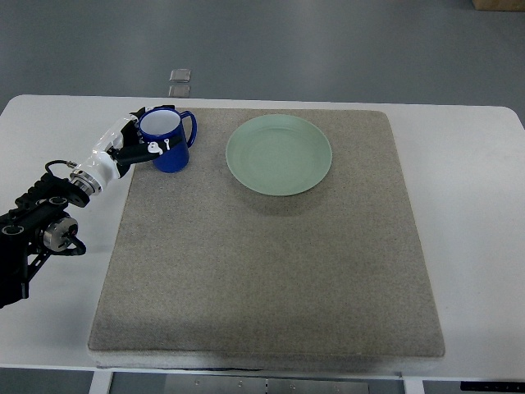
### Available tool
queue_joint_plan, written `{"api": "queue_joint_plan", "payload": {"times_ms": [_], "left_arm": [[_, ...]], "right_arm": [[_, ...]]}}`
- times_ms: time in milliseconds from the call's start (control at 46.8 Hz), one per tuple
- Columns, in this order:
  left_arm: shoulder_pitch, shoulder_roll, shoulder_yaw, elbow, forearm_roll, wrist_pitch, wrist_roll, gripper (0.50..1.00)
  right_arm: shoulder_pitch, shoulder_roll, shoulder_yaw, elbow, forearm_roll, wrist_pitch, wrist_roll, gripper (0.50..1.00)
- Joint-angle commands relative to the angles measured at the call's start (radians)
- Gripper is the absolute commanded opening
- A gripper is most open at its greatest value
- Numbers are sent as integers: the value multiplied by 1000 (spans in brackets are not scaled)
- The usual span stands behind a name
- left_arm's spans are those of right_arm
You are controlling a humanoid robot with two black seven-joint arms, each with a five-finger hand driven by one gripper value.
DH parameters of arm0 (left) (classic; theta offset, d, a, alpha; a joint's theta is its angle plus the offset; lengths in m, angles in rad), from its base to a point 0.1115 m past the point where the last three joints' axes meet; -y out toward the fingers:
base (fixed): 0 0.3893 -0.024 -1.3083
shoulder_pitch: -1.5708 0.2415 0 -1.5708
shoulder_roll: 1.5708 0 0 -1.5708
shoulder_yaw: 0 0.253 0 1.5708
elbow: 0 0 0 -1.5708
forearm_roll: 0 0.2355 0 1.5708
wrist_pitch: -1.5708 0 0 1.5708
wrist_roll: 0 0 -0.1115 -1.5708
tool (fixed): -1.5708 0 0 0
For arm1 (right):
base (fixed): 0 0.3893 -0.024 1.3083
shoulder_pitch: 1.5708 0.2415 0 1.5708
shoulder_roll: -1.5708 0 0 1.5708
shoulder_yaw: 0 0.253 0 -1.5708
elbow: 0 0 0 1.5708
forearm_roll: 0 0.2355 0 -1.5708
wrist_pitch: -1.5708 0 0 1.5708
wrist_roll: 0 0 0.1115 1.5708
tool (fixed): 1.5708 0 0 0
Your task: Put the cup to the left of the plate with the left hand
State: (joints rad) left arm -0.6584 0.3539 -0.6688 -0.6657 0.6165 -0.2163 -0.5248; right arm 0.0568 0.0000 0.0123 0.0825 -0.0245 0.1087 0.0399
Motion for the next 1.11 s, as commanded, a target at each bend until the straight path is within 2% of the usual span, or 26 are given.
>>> {"api": "queue_joint_plan", "payload": {"times_ms": [0, 43, 85, 128, 406, 577, 833, 1089], "left_arm": [[0, -1, 0, -2, 0, 1, 0, 887], [0, -1, 0, -2, 0, 0, 0, 893], [0, -1, 0, -2, 0, 0, 2, 943], [0, -1, -2, -2, 0, 0, 2, 960], [0, 0, -5, -14, -31, -3, 2, 966], [-3, 4, -14, -28, -64, -6, 0, 994], [-7, 56, -43, -48, -139, -20, 0, 994], [-43, 83, -199, -57, -291, -89, 3, 994]], "right_arm": [[0, 0, 0, -1, 0, 0, 0, 934], [0, 0, 0, -1, 0, 0, 0, 934], [0, 0, 0, 0, 0, 0, 0, 934], [0, 0, 0, -1, 0, 0, 0, 934], [0, 0, 0, -1, 0, 0, 0, 934], [0, 0, 0, -1, 0, 0, 0, 934], [0, 0, 0, 0, 0, 0, 0, 934], [0, 0, 0, 0, 0, 0, 0, 934]]}}
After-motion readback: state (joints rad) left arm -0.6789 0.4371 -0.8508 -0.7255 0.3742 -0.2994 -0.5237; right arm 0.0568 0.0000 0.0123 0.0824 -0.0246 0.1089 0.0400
